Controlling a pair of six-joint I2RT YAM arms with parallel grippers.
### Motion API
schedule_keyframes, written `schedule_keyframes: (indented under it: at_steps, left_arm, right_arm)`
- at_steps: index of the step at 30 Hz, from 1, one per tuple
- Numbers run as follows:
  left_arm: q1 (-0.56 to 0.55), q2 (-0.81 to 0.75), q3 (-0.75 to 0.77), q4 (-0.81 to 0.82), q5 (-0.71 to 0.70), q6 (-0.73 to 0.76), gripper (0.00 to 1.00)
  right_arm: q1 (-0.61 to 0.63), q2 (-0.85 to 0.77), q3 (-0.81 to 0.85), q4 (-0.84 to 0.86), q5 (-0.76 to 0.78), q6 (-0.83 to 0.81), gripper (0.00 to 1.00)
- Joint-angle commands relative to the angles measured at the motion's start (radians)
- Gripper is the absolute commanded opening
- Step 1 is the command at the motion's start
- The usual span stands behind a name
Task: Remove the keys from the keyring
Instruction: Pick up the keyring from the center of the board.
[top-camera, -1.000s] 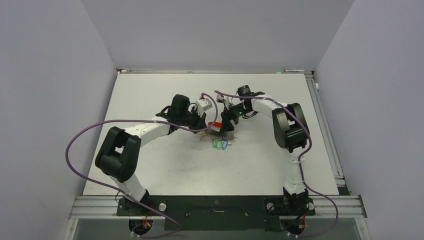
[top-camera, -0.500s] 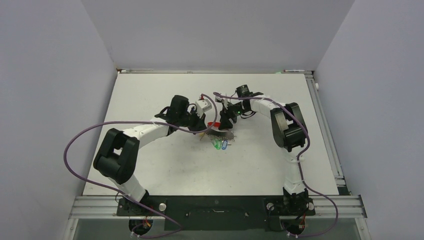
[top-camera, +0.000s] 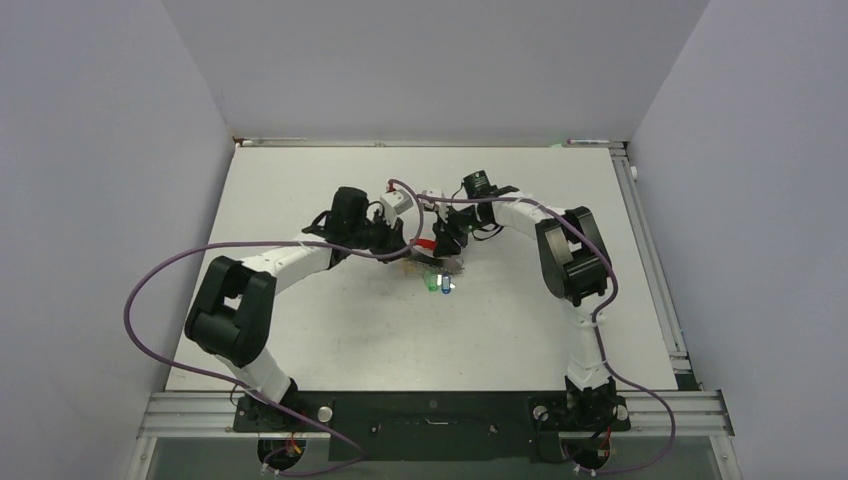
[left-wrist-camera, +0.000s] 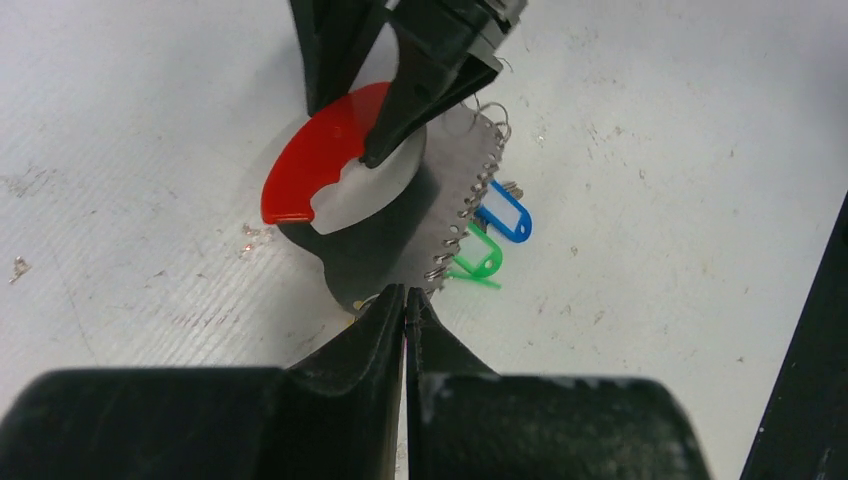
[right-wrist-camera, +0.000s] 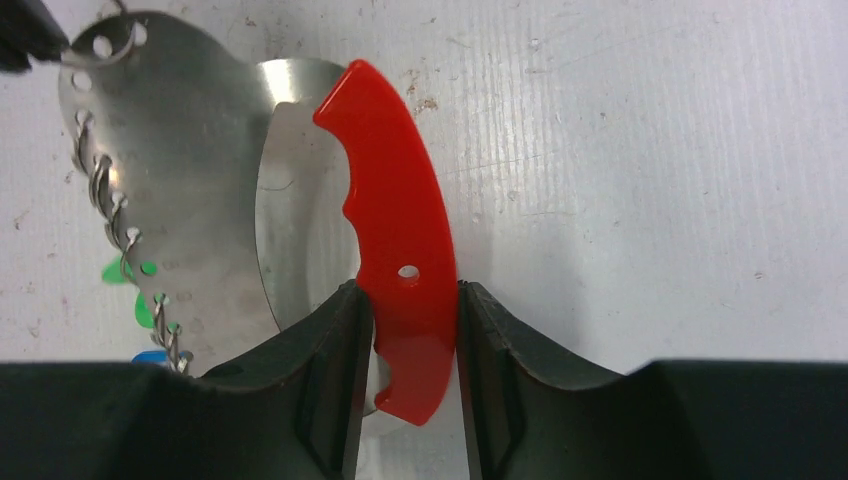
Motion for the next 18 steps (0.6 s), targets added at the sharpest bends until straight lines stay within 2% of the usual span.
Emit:
schedule_keyframes:
  at_steps: [1, 6, 12, 15, 18]
  left_arm:
    - [0.066, -0.052, 0.013, 0.088, 0.098, -0.165, 0.00]
    - [0.105, -0.072, 0.013, 0.065, 0.134, -0.234, 0.22]
    - [0.159, -0.106, 0.022, 0.036, 0.126, -0.292, 0.58]
    - [0.188, -0.119, 0.032, 0.031, 0.149, -0.315, 0.67]
    - [0.191, -0.122, 0.047, 0.022, 0.177, -0.332, 0.68]
  right_arm:
    - [0.015, -0.056, -0.040, 0.000, 0.079, -0.007, 0.30]
    - [0.021, -0.148, -0.053, 0.072, 0.096, 0.061, 0.18]
    - [0.061, -0.254, -0.037, 0.079, 0.176, 0.056, 0.13]
    - [0.111, -0.314, -0.049, 0.080, 0.268, 0.012, 0.12]
    - [0.148, -0.342, -0.028, 0.046, 0.336, -0.018, 0.12]
